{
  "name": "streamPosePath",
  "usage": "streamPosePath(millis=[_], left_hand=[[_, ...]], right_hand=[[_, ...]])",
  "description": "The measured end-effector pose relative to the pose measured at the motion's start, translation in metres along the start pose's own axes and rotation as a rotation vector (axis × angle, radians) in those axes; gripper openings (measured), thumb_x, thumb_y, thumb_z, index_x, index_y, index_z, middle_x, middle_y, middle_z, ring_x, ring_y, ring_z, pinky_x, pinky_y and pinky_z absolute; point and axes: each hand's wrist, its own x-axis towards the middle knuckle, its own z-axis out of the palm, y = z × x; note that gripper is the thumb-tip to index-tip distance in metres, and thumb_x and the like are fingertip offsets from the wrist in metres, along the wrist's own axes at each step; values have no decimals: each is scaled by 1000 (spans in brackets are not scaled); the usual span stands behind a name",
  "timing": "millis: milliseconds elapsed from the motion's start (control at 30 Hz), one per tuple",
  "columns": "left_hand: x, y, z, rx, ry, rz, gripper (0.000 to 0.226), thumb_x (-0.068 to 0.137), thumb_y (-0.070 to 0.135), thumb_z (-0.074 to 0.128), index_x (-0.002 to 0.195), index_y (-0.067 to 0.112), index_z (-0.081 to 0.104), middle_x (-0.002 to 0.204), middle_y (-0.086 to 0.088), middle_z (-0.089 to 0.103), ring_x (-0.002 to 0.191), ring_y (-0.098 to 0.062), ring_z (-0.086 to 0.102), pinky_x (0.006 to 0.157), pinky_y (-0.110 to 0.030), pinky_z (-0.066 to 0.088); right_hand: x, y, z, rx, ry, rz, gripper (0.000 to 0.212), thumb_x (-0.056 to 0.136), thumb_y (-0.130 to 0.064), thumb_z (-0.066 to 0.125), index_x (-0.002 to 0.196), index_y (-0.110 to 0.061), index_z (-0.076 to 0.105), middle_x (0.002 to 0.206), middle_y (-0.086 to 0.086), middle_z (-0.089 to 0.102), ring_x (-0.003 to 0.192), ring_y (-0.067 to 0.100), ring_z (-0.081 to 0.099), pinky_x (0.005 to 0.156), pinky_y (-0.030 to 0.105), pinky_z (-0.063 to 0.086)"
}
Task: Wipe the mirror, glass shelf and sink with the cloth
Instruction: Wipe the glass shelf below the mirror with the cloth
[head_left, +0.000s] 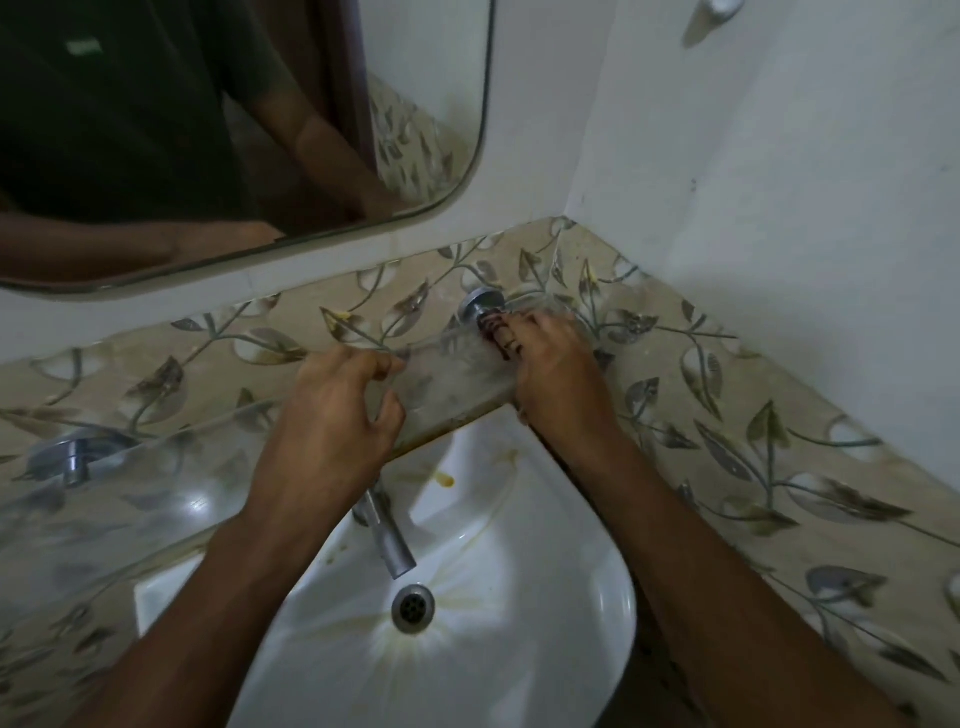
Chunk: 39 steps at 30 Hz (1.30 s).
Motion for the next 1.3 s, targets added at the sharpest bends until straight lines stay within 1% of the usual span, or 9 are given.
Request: streamPosePath(millis=[133, 267, 500, 600, 733, 867, 1100, 1200, 1300], left_hand=[[-1, 1, 7, -18, -46, -1, 30, 85, 17, 65, 114, 19, 68, 102, 5, 56, 104, -23, 54, 92, -34, 42], [2, 1, 13, -3, -67, 27, 29, 84, 16, 67, 112, 18, 69, 97, 8, 47, 104, -25, 53, 89, -33, 39], [8, 8, 22, -38, -68, 45, 29, 85, 16, 65, 114, 19, 69, 101, 2, 59, 107, -20, 49, 88, -25, 35], [9, 7, 24, -42, -64, 56, 30, 85, 16, 66, 114, 20, 69, 101, 1, 59, 105, -19, 49, 88, -27, 36], [8, 5, 23, -47, -66, 61, 30, 84, 15, 68, 113, 20, 70, 98, 6, 55, 104, -21, 51, 91, -29, 38], [1, -5, 16, -56, -67, 24, 29, 85, 17, 66, 114, 22, 68, 101, 12, 51, 106, -18, 52, 92, -25, 35], [-11, -21, -3, -18, -6, -63, 27, 86, 17, 64, 114, 17, 68, 100, 12, 48, 106, -21, 53, 90, -24, 34], [-20, -36, -17, 2, 29, -110, 29, 86, 18, 62, 114, 20, 68, 101, 13, 53, 105, -18, 54, 90, -20, 34], [-34, -52, -33, 20, 72, -154, 28, 85, 15, 63, 112, 19, 69, 104, 7, 62, 101, -18, 56, 92, -24, 40]], right_hand=[[-16, 1, 7, -68, 34, -175, 47, 80, -8, 60, 126, -8, 60, 117, 14, 62, 111, 33, 58, 120, 54, 25], [9, 28, -4, -176, 27, -72, 38, 82, -11, 63, 120, -13, 64, 113, 10, 66, 110, 31, 61, 119, 63, 16], [0, 20, 11, -109, 78, -65, 41, 88, -1, 56, 129, -5, 60, 116, 17, 61, 107, 35, 56, 97, 50, 49], [2, 24, 4, -244, 79, -81, 44, 81, -4, 66, 125, -9, 62, 117, 14, 64, 112, 33, 59, 116, 61, 28], [19, 21, 5, -314, 27, 13, 38, 90, -8, 54, 127, -13, 60, 124, 15, 62, 120, 35, 55, 115, 64, 19], [8, 21, 15, -85, 141, 9, 38, 91, -3, 55, 128, -8, 61, 116, 17, 61, 110, 38, 55, 110, 55, 36], [-36, -43, 16, 276, -64, -220, 43, 103, -35, 48, 136, -9, 57, 134, 13, 56, 128, 24, 46, 124, 43, 17], [-18, -33, 17, 294, 48, -95, 34, 100, -23, 51, 127, -6, 64, 125, 16, 62, 116, 32, 55, 108, 45, 42], [-14, -42, 26, 281, 125, -22, 26, 98, -16, 58, 119, -3, 67, 117, 17, 64, 106, 34, 57, 91, 37, 45]])
